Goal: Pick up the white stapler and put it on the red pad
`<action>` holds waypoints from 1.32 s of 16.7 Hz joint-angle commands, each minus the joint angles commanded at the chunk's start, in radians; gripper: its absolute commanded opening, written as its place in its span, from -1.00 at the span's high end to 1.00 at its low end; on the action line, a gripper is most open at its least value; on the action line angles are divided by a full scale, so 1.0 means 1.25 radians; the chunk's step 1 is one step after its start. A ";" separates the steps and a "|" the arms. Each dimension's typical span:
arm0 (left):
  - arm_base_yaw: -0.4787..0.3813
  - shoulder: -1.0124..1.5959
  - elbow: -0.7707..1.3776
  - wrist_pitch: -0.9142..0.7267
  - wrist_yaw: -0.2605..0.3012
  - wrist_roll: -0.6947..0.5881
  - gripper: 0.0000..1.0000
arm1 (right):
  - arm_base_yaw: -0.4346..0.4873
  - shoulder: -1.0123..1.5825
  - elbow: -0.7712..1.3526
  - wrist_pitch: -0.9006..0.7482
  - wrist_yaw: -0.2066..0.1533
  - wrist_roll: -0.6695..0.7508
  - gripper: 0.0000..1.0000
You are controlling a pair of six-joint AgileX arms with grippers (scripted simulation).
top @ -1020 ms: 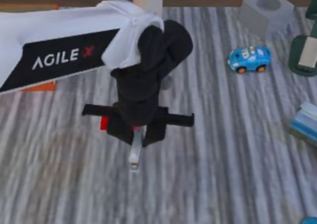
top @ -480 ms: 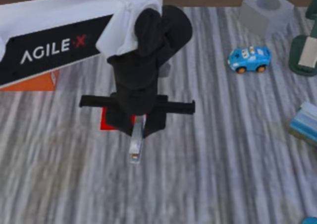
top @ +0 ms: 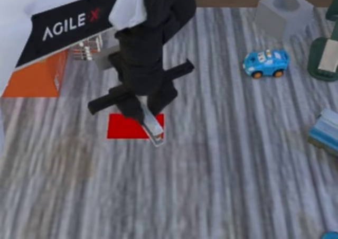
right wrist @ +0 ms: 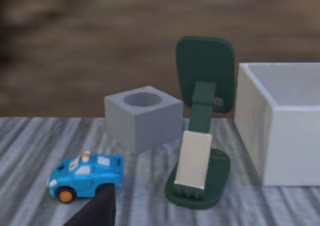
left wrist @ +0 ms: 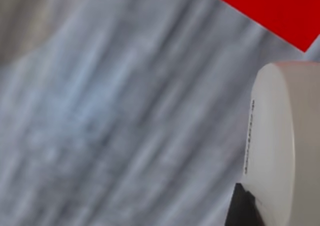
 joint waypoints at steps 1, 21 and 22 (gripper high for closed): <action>0.013 0.019 0.026 -0.013 0.001 -0.080 1.00 | 0.000 0.000 0.000 0.000 0.000 0.000 -1.00; 0.128 0.143 0.195 -0.038 0.008 -0.711 1.00 | 0.000 0.000 0.000 0.000 0.000 0.000 -1.00; 0.129 0.148 0.167 -0.003 0.008 -0.712 1.00 | 0.000 0.000 0.000 0.000 0.000 0.000 -1.00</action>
